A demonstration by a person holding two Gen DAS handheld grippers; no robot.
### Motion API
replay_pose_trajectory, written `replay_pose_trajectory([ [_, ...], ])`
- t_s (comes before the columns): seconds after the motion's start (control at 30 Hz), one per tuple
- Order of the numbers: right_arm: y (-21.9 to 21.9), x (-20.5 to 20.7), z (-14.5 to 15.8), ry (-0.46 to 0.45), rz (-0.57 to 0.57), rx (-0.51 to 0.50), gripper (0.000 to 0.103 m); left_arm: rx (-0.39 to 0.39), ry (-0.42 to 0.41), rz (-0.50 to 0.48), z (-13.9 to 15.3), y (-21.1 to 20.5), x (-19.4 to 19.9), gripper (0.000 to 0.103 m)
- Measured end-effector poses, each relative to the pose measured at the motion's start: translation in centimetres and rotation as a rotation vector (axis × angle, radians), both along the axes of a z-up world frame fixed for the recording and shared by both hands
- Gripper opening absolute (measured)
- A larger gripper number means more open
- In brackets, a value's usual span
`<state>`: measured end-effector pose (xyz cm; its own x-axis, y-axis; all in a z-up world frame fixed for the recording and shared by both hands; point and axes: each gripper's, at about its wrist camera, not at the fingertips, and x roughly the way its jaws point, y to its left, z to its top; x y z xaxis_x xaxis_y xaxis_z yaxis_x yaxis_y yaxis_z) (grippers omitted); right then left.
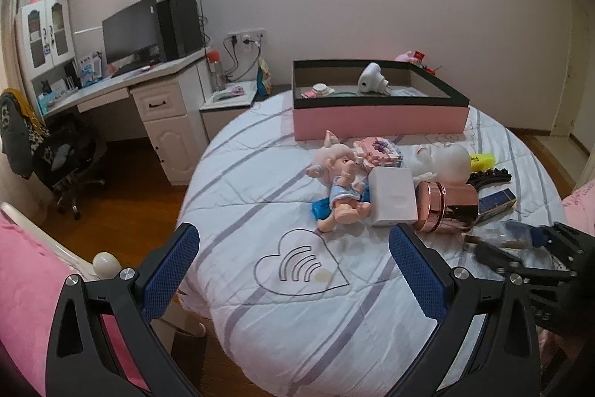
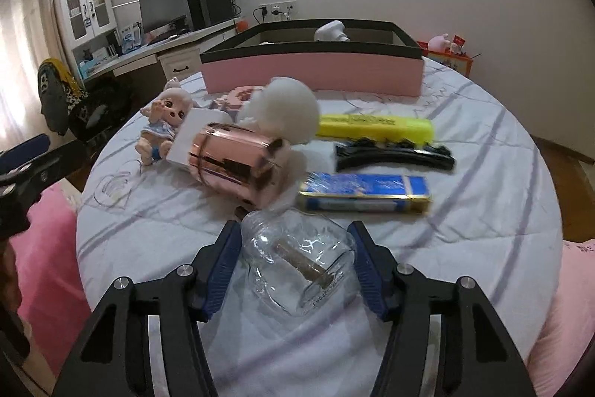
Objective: Organize rigid objects
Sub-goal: 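Grasp the doll with the left tool while the right grasps the glass bottle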
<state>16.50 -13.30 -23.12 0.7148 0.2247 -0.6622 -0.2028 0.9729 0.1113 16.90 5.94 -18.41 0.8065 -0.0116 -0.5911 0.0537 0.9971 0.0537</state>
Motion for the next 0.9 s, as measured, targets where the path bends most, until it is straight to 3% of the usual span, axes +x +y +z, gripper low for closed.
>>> replay_pose_trajectory([
  [0.27, -4.3, -0.3, -0.1, -0.03, -0.1, -0.023, 0.06, 0.002, 0.038, 0.02, -1.4, -0.6, 4.5, 0.103],
  [0.47, -4.8, 0.7, -0.2, -0.046, -0.115, -0.037, 0.06, -0.083, 0.082, 0.007, -2.5, -0.6, 8.3, 0.101],
  [0.57, -5.0, 1.0, -0.3, -0.054, -0.112, -0.037, 0.06, -0.103, 0.112, -0.016, -3.2, -0.8, 9.7, 0.088],
  [0.7, -5.3, 1.3, -0.4, -0.059, -0.11, -0.029, 0.06, -0.213, 0.152, -0.099, -3.6, -1.0, 10.4, 0.049],
  [0.9, -5.4, 1.5, -0.3, -0.063, -0.105, -0.027, 0.06, -0.142, 0.114, -0.105, -3.3, -1.9, 9.7, 0.047],
])
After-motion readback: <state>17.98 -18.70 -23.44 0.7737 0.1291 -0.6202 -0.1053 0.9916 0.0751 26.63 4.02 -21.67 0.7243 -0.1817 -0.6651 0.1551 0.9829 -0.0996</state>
